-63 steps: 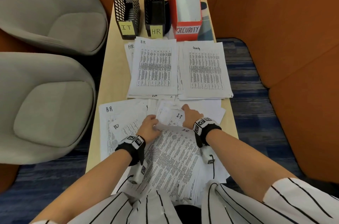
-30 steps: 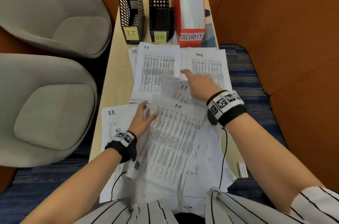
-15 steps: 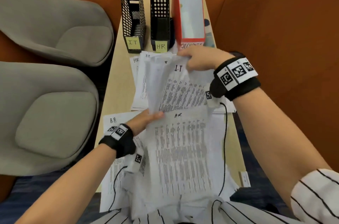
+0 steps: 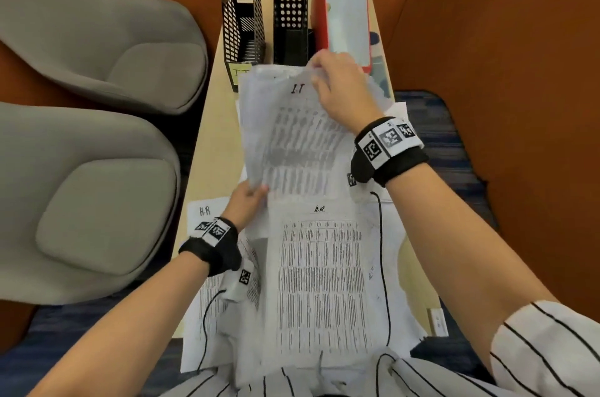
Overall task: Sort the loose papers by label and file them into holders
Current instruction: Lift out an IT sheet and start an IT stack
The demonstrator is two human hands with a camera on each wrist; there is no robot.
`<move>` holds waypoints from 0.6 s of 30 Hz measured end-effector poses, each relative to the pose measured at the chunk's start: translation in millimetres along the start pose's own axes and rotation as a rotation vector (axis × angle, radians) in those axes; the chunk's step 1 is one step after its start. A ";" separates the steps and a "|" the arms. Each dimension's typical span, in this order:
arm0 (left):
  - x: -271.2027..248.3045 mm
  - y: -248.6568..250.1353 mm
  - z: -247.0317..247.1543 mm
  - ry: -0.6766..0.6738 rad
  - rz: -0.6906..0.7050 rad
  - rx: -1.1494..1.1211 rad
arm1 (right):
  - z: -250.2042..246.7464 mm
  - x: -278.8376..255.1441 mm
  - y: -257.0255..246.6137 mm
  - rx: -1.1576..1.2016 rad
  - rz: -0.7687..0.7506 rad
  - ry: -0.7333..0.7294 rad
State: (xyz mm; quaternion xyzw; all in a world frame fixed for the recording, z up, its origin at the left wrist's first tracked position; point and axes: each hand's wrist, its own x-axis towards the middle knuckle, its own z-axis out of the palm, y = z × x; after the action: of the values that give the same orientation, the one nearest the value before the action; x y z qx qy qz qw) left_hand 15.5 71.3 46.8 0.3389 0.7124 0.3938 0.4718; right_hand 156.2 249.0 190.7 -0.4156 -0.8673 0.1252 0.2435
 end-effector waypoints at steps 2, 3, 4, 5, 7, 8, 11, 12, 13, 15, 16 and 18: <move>15.5 -2.9 -18.1 0.235 -0.036 -0.065 | 19.5 -10.9 7.3 0.040 0.020 0.282; 27.3 -7.3 -32.1 0.338 -0.057 -0.088 | 34.2 -22.0 11.8 0.044 0.059 0.335; 37.7 -9.7 -47.5 0.401 -0.084 -0.081 | 49.7 -35.9 16.4 0.050 0.103 0.269; 47.9 -11.9 -63.8 0.433 -0.127 -0.056 | 67.2 -51.7 23.7 0.059 0.137 0.083; 66.7 -18.4 -96.4 0.448 -0.232 0.030 | 98.1 -89.1 36.3 0.026 0.190 -0.537; 75.1 -22.2 -111.3 0.444 -0.288 0.114 | 111.4 -108.6 42.5 -0.023 0.192 -0.814; 91.4 -24.7 -143.4 0.430 -0.370 0.285 | 142.9 -156.5 56.1 -0.218 0.186 -1.082; 96.5 -27.0 -150.2 0.426 -0.375 0.304 | 150.1 -165.4 58.0 -0.256 0.193 -1.046; 100.7 -28.0 -154.7 0.422 -0.397 0.327 | 156.1 -171.2 59.6 -0.283 0.200 -1.009; 108.1 -31.3 -158.6 0.428 -0.419 0.363 | 162.9 -176.1 61.5 -0.315 0.196 -0.968; 112.5 -33.8 -159.0 0.440 -0.438 0.370 | 164.3 -177.6 62.1 -0.319 0.198 -0.958; 120.1 -35.0 -154.7 0.485 -0.439 0.349 | 167.2 -181.4 62.1 -0.325 0.205 -0.953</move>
State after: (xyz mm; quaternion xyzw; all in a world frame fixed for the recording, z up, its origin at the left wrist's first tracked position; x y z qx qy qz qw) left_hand -172.7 120.5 5.2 0.1504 0.9156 0.2248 0.2976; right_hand 206.3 143.4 -35.2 -0.4279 -0.8449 0.1876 -0.2604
